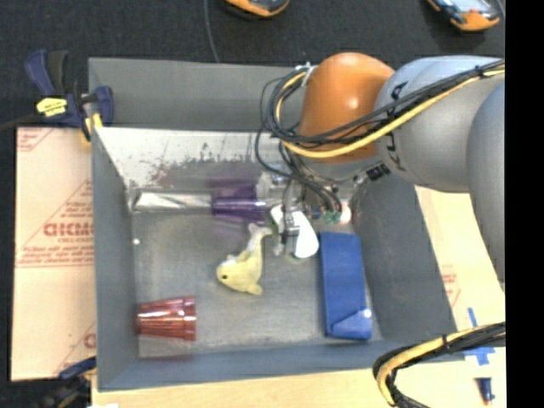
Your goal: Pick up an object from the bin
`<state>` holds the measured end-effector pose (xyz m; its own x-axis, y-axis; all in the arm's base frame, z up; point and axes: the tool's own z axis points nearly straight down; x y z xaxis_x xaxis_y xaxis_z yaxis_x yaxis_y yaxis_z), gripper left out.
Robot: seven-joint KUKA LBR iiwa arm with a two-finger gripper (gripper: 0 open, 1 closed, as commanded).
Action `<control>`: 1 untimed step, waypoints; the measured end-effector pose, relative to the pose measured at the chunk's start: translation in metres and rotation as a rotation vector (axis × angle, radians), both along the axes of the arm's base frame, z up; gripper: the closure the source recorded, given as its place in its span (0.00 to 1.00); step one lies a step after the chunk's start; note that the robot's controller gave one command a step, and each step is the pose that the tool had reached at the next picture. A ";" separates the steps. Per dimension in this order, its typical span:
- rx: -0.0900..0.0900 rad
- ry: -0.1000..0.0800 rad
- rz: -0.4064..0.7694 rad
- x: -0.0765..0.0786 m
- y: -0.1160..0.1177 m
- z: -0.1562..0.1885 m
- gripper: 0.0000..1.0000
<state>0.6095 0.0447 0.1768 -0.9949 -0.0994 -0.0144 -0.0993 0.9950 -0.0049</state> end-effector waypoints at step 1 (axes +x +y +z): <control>-0.003 -0.004 -0.006 -0.022 -0.012 -0.069 1.00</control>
Offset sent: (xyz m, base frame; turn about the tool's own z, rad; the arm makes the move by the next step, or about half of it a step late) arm 0.0000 0.0000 0.0000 0.0000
